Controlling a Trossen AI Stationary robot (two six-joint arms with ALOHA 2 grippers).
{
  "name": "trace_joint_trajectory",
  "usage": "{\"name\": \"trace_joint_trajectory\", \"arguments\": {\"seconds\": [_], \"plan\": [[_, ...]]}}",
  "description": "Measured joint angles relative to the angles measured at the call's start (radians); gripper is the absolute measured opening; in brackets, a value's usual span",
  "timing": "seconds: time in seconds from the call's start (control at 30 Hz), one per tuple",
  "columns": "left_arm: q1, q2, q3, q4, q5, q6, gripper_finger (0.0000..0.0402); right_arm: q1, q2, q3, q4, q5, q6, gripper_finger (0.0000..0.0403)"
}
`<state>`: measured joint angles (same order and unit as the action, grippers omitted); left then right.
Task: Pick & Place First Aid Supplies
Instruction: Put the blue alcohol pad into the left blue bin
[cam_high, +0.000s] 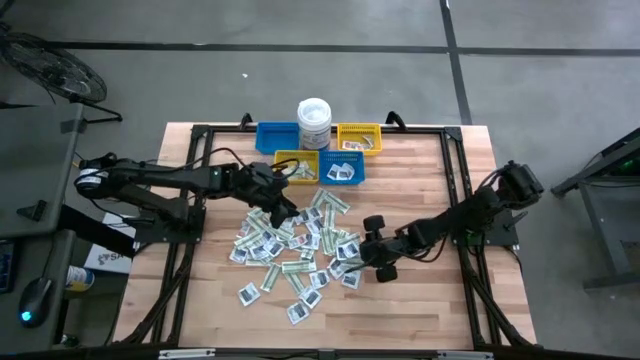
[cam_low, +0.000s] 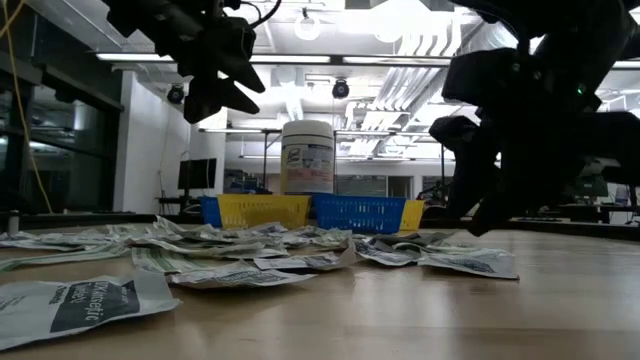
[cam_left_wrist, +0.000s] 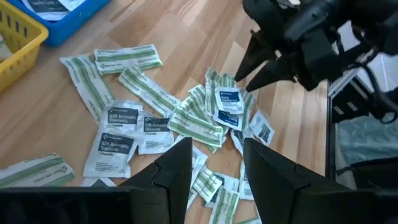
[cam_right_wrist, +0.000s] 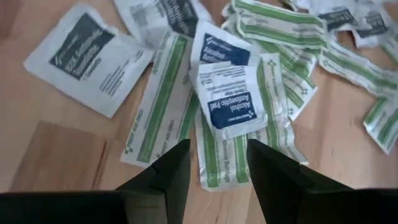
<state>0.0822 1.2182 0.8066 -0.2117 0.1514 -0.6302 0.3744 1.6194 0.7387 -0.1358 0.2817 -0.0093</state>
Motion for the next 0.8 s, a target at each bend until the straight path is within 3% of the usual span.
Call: {"name": "trace_joint_trajectory", "arguments": {"seconds": [0.4, 0.8], "plan": [[0.001, 0.0, 0.0, 0.0, -0.032, -0.033, 0.0144, 0.0, 0.004, 0.0, 0.048, 0.042, -0.202, 0.0151], [0.001, 0.0, 0.0, 0.001, -0.062, -0.049, 0.0144, 0.0, 0.022, -0.001, 0.065, -0.002, -0.272, 0.0151]]}}
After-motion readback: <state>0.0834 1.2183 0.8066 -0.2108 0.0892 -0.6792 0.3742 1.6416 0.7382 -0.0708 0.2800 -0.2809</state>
